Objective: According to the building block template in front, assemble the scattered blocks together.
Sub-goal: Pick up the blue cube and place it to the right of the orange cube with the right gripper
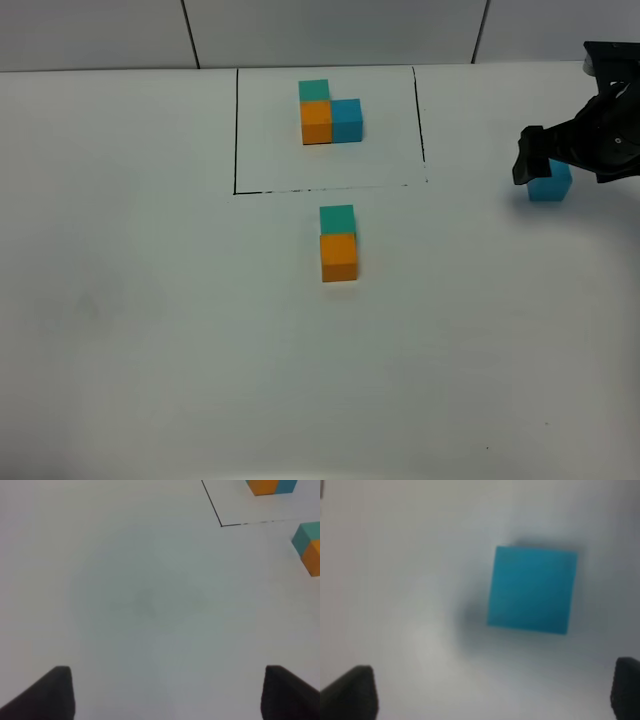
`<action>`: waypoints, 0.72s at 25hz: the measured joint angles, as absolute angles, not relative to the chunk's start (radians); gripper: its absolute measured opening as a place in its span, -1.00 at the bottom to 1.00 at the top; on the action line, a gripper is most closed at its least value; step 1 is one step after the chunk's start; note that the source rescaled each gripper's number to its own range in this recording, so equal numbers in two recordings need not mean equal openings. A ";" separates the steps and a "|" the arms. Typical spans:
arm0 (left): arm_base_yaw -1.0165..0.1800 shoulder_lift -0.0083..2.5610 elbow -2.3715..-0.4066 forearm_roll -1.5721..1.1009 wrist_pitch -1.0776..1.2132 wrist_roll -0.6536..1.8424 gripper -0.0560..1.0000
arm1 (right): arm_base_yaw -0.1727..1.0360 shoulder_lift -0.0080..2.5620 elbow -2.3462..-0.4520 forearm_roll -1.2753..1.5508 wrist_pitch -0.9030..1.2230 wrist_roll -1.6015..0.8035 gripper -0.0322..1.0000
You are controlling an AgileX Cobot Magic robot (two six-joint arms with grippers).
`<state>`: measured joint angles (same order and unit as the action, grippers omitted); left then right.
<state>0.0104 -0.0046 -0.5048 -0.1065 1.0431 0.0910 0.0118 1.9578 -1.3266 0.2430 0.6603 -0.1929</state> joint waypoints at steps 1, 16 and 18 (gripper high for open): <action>0.010 -0.005 -0.505 -0.106 1.043 0.091 0.41 | 0.008 1.968 -1.329 0.243 0.655 -0.197 0.84; 0.010 -0.005 -0.505 -0.106 1.043 0.091 0.41 | 0.001 2.080 -1.437 0.201 0.665 -0.223 0.84; 0.010 -0.005 -0.505 -0.106 1.043 0.091 0.41 | 0.001 2.083 -1.437 0.187 0.652 -0.223 0.84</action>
